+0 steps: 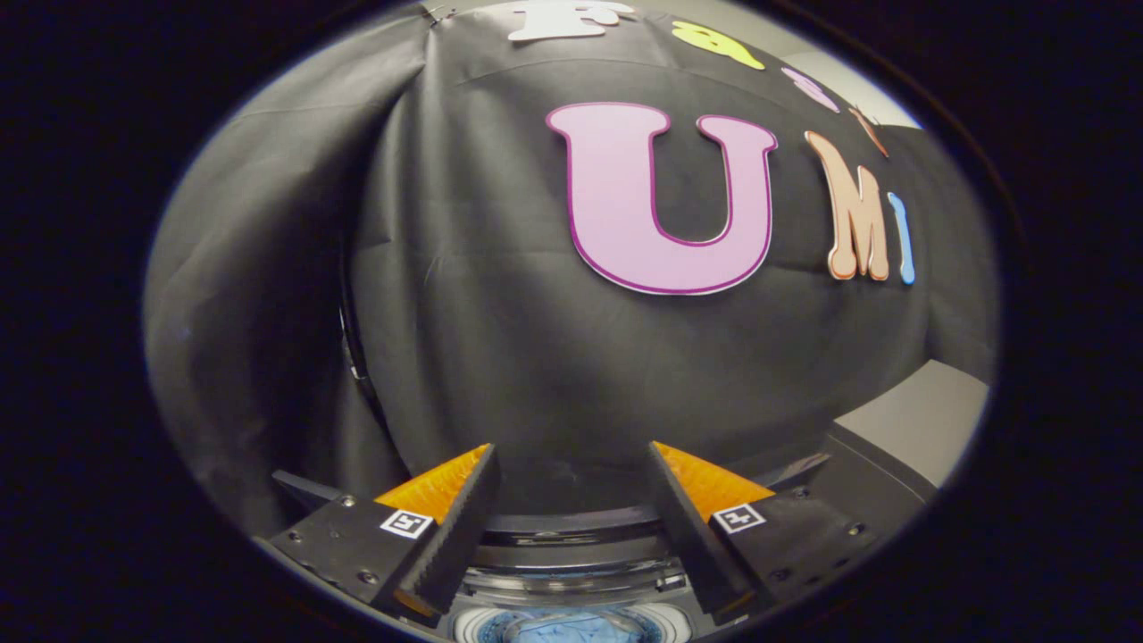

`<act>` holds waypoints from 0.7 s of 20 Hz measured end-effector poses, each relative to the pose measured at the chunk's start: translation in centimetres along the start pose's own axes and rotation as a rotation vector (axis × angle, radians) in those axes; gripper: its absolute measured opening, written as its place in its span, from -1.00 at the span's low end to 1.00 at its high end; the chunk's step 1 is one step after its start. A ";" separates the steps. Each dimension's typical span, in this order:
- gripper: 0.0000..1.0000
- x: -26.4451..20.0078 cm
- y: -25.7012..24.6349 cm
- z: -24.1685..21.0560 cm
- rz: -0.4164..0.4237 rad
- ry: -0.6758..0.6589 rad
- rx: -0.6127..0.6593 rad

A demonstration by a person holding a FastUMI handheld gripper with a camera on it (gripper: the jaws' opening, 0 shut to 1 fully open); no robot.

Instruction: Put the clothes into the washing machine and then close the washing machine lid.

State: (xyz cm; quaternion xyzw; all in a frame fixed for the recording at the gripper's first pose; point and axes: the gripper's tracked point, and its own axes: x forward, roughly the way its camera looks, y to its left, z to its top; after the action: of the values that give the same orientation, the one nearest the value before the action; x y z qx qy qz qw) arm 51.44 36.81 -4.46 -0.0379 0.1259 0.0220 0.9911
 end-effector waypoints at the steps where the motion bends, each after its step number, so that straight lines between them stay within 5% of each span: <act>1: 0.96 -0.3 0.0 0.0 -0.002 0.002 -0.002; 14: 0.96 -4.1 -0.1 -1.4 0.032 0.001 -0.008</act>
State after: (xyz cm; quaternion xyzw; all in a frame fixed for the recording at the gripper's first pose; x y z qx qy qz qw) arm 47.18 36.48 -4.74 -0.0397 0.1271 0.0383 0.9904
